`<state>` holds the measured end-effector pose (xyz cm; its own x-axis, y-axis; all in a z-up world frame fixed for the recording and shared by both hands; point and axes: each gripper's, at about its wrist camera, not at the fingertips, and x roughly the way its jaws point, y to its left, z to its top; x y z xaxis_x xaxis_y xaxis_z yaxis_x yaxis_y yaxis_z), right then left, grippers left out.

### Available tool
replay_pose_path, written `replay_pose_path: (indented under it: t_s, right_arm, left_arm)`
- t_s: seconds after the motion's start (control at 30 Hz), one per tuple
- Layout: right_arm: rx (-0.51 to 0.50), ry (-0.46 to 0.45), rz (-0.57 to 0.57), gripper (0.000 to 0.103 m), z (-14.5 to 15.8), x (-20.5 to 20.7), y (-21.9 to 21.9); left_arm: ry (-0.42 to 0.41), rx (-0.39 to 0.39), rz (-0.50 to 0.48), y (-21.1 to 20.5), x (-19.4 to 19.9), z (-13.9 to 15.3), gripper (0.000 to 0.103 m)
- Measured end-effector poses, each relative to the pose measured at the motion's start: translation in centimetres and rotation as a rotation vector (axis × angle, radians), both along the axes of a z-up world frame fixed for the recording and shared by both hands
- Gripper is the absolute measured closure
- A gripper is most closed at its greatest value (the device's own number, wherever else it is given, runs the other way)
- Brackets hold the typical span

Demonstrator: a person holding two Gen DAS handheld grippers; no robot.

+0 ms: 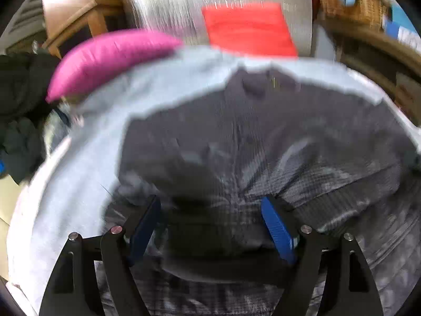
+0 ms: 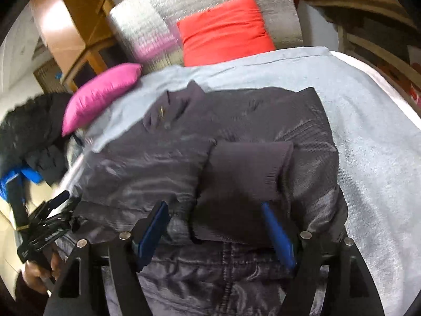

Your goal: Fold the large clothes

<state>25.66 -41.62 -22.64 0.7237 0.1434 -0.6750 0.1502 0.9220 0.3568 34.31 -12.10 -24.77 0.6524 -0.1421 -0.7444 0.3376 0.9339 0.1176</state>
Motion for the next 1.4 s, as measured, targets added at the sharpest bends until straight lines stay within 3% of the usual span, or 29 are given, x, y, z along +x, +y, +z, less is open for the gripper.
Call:
replay_pose_path:
  t_s: [0.23, 0.47, 0.87, 1.4]
  right_arm:
    - [-0.037, -0.072, 0.015, 0.027, 2.1, -2.7, 0.6]
    - [0.0, -0.144, 0.002, 0.027, 3.6, -6.8, 0.5]
    - [-0.02, -0.172, 0.061, 0.027, 4.4, -11.7, 4.0]
    - [0.004, -0.105, 0.034, 0.026, 3.2, -6.8, 5.1]
  left_arm:
    - [-0.077, -0.057, 0.01, 0.5, -1.8, 2.8, 0.024]
    - [-0.173, -0.074, 0.002, 1.1, -5.3, 6.0, 0.024]
    - [-0.228, -0.048, -0.017, 2.3, -9.5, 7.2, 0.024]
    - [-0.187, -0.043, 0.002, 1.4, -7.8, 5.4, 0.024]
